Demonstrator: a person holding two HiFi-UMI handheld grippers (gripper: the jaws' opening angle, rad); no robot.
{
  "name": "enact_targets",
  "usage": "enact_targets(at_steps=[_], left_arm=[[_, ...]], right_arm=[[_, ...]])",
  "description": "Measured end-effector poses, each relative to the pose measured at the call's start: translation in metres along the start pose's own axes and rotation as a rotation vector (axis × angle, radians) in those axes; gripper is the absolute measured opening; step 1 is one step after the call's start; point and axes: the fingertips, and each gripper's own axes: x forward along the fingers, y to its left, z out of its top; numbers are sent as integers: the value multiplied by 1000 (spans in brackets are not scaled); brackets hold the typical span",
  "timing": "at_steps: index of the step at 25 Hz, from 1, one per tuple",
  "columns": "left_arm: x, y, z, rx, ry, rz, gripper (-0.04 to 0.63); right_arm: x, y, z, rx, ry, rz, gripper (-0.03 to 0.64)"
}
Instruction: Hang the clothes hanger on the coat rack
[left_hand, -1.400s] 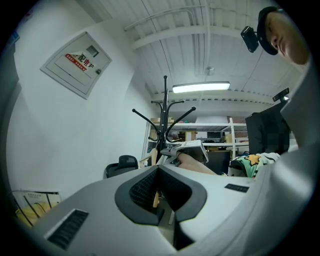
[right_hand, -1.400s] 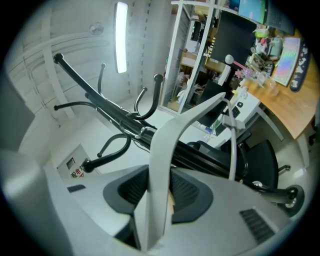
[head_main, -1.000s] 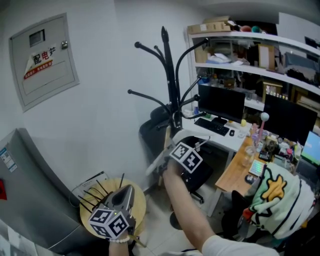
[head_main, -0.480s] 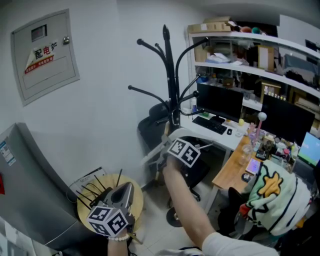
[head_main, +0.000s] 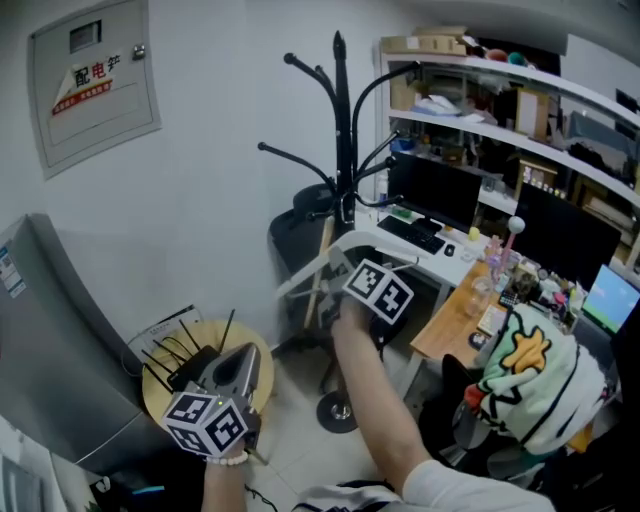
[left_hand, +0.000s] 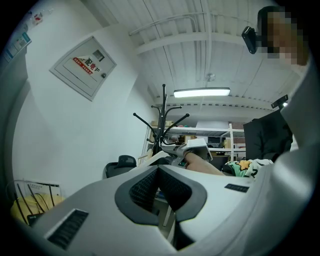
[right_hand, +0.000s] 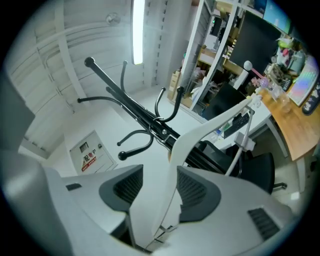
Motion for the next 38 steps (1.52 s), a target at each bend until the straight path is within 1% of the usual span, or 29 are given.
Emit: enact_targets(at_steps=[2,5,7,10,11,12,15,16,18,22,26,29,34,38], left_arm=[[-6,-6,-3,-7,-3,3,-2],[-15,-13,-11,-16,-9,14,-2],[-24,-13,-21,-31,-10,33,-2],[-40,-14,-42,-71,-16,66,-2],[-45,-15,-48,-78,-18,77,-2],[-50,-16,-53,-79,-18,88,-2],[-62,-25,-67,-91,-14,106,-2],[-65,-30,-71,-96,-10,109,-2],[-72,-41,-79,-97,-2,120,-2],[-92,-55,-96,-89,15,173,-2],[-108,-71,-122,-126,27,236,-2],[-113,-87,-137,-139,21,269,-2],[-119,-117,-158,-158,24,319,-2],[-124,-142,-173,-169,27,375,-2]], right_arm=[[-20,11,-1,-20,19,46,222],[-53,35,-11,-70,79,145,212],[-76,49,-30,-114,147,205,207],[-112,58,-67,-181,253,255,198],[-124,60,-77,-201,276,268,184],[-135,63,-85,-217,292,284,142],[-163,70,-104,-226,327,324,106],[-171,70,-108,-227,337,328,83],[-186,74,-115,-245,355,349,4],[-215,79,-137,-299,416,395,-5],[-254,65,-177,-338,530,449,-3],[-281,50,-194,-365,599,487,-4],[-317,19,-204,-342,675,510,-5],[-340,-2,-206,-333,724,523,-5]])
